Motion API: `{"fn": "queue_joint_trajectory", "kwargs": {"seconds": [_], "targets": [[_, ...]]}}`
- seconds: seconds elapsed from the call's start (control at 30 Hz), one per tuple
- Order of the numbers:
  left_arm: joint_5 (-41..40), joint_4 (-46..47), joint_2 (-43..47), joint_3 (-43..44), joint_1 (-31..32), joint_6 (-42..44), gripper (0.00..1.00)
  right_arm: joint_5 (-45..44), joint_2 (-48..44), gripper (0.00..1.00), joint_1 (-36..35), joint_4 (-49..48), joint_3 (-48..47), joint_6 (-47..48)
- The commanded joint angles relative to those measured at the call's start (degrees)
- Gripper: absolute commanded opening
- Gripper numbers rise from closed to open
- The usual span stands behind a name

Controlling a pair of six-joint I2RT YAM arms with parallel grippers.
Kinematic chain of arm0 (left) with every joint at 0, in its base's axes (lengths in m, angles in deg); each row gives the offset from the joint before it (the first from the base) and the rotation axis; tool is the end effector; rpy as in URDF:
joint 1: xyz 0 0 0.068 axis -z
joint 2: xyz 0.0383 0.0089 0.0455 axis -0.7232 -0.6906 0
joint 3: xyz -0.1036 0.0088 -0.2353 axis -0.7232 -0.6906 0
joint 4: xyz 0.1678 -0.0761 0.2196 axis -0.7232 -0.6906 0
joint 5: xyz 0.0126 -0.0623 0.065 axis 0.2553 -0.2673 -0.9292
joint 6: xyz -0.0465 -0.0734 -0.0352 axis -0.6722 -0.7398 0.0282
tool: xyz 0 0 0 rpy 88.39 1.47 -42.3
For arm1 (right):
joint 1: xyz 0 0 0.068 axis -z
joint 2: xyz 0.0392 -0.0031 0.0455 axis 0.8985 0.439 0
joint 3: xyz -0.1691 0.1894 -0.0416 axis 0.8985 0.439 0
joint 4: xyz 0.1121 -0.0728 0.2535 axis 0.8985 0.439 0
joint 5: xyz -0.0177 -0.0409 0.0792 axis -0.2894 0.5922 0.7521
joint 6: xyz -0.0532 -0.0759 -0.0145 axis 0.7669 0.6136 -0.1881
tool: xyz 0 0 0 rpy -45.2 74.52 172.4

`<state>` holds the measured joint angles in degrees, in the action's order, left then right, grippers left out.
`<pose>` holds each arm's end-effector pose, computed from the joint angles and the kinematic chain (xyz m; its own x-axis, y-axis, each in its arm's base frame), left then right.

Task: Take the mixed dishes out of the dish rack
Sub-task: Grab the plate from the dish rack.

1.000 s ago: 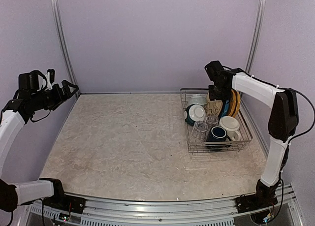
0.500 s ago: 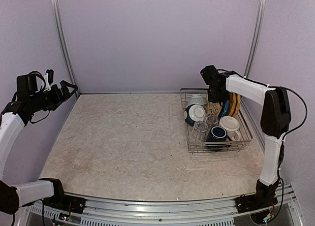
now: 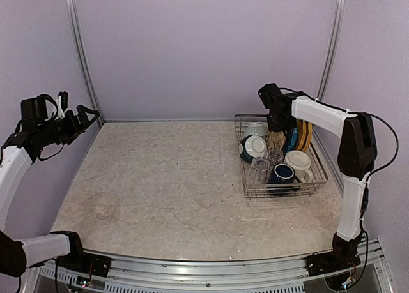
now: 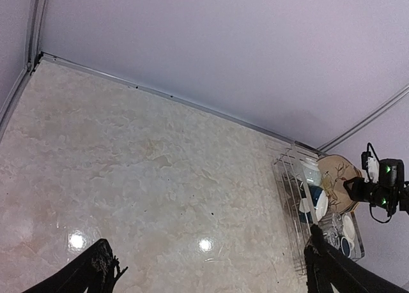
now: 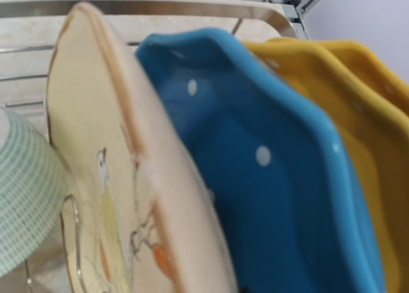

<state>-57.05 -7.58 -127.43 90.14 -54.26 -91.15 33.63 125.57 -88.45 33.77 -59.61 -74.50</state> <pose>0.2887 -0.0007 0.3313 -0.4845 -0.4318 -0.7608 0.1265 0.8260 -0.5493 0.4585 0.1493 0.2165 -0.7180 0.0077 -0.6960 0.2946 0.9093 -0.2938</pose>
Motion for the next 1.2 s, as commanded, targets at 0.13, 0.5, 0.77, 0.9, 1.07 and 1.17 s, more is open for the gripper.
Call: {"fn": "queue_joint_trajectory", "kwargs": {"seconds": [0.13,0.5,0.77,0.9,1.07,1.17], "targets": [[2.4,1.5,-1.1,-1.0,-1.4,-1.1,0.99,-0.8,-3.1,0.00,0.3,0.1,-1.2,1.5],[4.1,2.0,-2.3,-1.1,-2.8,-2.0,0.99,0.3,-7.8,0.00,0.3,0.7,-1.5,2.5],[4.5,2.1,-2.9,-1.1,-3.0,-2.3,0.99,1.6,-10.2,0.00,0.3,0.3,-1.5,3.8],[4.8,2.2,-3.2,-1.1,-3.0,-2.4,0.99,2.7,-11.7,0.00,0.3,0.3,-1.4,4.1],[4.9,2.1,-3.6,-1.1,-3.0,-2.4,0.99,3.4,-13.2,0.00,0.3,1.3,-2.2,4.2],[5.2,2.1,-3.9,-1.0,-3.0,-2.5,0.99,4.5,-14.4,0.00,0.3,1.2,-2.7,4.2]]}}
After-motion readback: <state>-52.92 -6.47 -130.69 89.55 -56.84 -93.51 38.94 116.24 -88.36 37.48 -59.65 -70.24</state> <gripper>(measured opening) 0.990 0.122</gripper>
